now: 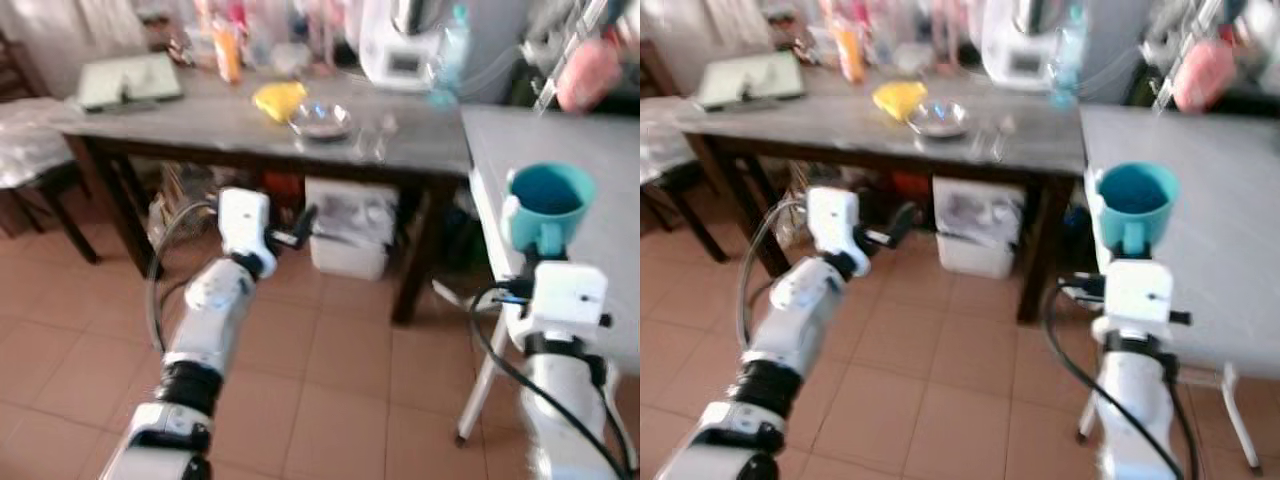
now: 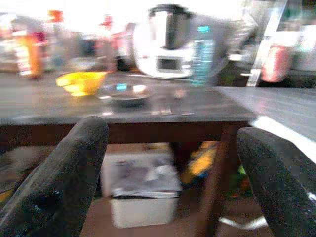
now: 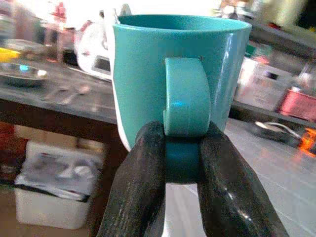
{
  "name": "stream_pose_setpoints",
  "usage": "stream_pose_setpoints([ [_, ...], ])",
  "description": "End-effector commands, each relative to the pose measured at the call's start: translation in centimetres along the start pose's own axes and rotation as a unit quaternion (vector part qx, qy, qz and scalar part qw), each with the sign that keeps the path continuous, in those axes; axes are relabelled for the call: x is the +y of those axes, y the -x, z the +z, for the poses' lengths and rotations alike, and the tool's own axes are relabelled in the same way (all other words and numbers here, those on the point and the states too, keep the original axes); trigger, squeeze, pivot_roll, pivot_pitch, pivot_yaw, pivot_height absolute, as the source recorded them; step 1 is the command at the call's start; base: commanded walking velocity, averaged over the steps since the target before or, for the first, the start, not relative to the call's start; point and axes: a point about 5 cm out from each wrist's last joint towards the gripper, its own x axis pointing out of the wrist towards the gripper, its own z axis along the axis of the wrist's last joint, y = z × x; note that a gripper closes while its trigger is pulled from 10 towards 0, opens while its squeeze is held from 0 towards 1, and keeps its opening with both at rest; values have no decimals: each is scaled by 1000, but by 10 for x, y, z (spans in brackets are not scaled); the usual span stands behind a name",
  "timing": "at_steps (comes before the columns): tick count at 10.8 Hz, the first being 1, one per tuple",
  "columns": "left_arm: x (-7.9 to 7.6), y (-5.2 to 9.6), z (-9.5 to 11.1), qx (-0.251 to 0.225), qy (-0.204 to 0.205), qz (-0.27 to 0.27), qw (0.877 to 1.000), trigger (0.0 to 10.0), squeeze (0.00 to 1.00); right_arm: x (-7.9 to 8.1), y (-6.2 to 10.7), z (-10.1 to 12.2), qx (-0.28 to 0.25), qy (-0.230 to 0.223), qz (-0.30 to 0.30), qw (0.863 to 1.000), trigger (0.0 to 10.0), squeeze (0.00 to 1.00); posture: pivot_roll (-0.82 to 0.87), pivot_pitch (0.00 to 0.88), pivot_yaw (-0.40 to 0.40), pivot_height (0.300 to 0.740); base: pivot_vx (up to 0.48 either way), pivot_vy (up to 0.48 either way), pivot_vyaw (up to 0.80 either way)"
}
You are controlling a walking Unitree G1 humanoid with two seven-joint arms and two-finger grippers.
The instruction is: Setting the table
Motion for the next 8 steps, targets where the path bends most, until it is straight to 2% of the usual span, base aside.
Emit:
stream_pose_setpoints([
  [1, 0, 0, 1, -1, 0, 2, 1000, 10000, 0, -1, -1, 5, -11, 2, -3, 1000, 10000, 0, 110, 34, -8, 740, 480, 0, 438],
  [3, -1, 2, -2, 2, -1, -1, 1000, 10000, 0, -1, 0, 4, -9, 4, -1, 1000, 10000, 0, 105, 35, -12, 740, 414, 0, 0],
  [5, 0, 3, -4, 3, -3, 1, 1000, 10000, 0, -1, 1, 4, -10, 3, 1, 1000, 10000, 0, 104, 35, -16, 740, 480, 0, 563],
  [8, 10, 13, -7, 11, -16, 13, 1000, 10000, 0, -1, 4, 1, -7, 0, 4, 1000, 10000, 0, 107, 35, -17, 740, 345, 0, 0],
])
